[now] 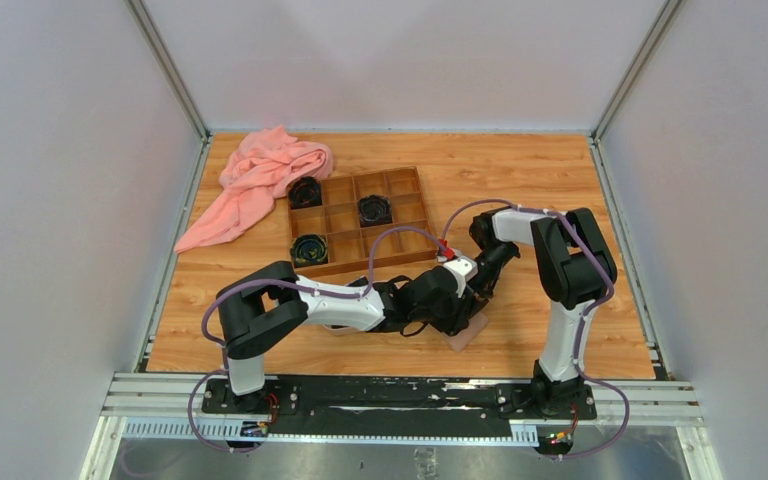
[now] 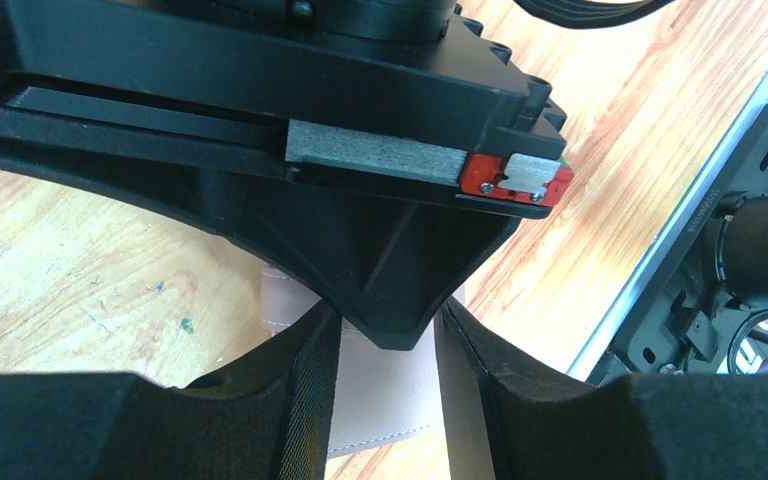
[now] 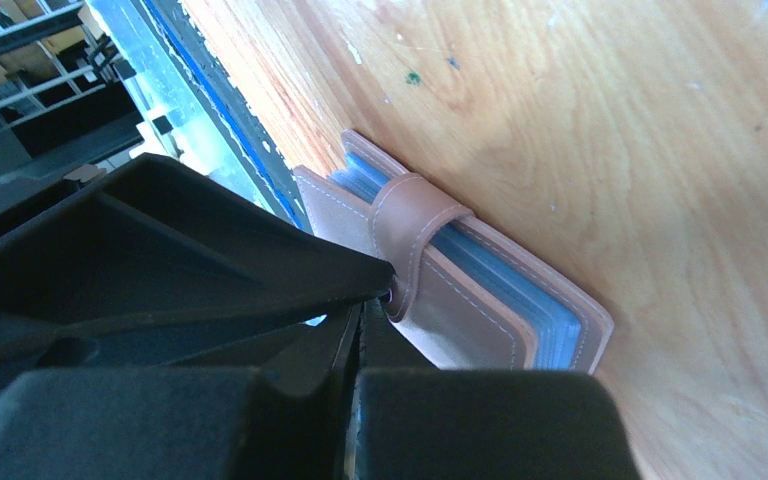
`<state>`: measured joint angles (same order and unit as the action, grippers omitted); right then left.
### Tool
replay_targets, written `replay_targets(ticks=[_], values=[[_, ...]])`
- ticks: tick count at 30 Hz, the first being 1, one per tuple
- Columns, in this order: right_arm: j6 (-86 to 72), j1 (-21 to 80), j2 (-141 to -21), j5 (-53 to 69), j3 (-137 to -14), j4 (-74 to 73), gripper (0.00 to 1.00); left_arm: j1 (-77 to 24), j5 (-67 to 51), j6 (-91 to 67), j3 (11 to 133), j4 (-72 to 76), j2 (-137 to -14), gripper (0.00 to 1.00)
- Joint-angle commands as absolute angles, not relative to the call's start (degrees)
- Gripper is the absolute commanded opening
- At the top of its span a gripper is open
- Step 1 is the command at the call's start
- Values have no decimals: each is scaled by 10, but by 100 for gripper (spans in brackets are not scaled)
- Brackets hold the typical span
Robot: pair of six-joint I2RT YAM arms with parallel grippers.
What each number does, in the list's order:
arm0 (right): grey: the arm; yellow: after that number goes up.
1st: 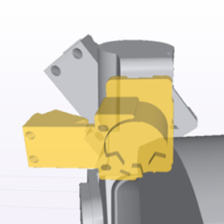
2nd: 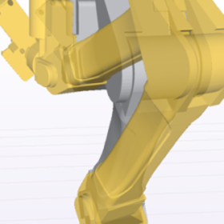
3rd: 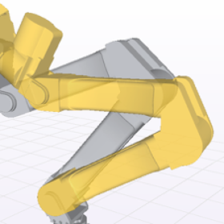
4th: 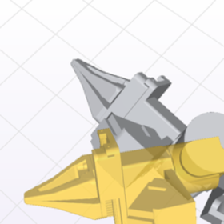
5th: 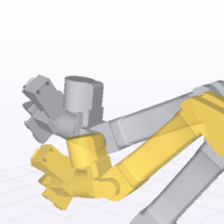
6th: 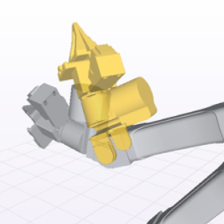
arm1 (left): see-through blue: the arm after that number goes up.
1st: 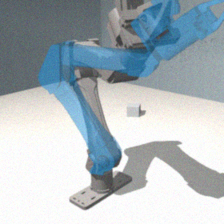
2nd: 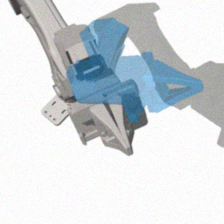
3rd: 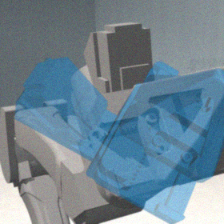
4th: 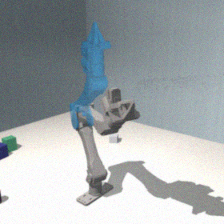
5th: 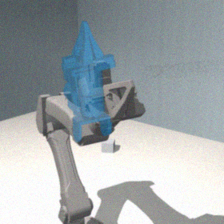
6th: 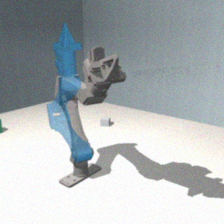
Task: Put the credit cards into the card holder
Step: Close the card holder at the center of the board.
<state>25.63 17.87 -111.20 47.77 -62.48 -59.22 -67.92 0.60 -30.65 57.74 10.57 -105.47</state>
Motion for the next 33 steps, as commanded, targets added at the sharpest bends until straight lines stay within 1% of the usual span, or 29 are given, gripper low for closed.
replay_targets(ticks=[1, 10, 19, 23, 25, 27, 33], values=[[212, 173, -1139, 382, -640, -501, 0, -682, -10, -309, 552, 50, -1076, 41], [142, 173, -1127, 344, -622, -452, 0, -682, -6, -314, 550, 49, -1076, 41], [80, 202, -1119, 241, -599, -404, 0, -682, -4, -317, 547, 51, -1072, 41], [69, 202, -1125, 217, -597, -397, 0, -682, -5, -318, 546, 52, -1071, 41], [60, 200, -1122, 234, -595, -391, 0, -683, -4, -318, 545, 52, -1070, 41], [58, 200, -1122, 281, -595, -391, 0, -682, -2, -318, 544, 52, -1069, 41], [89, 187, -1096, 362, -605, -414, 0, -682, -2, -318, 545, 54, -1075, 41]])
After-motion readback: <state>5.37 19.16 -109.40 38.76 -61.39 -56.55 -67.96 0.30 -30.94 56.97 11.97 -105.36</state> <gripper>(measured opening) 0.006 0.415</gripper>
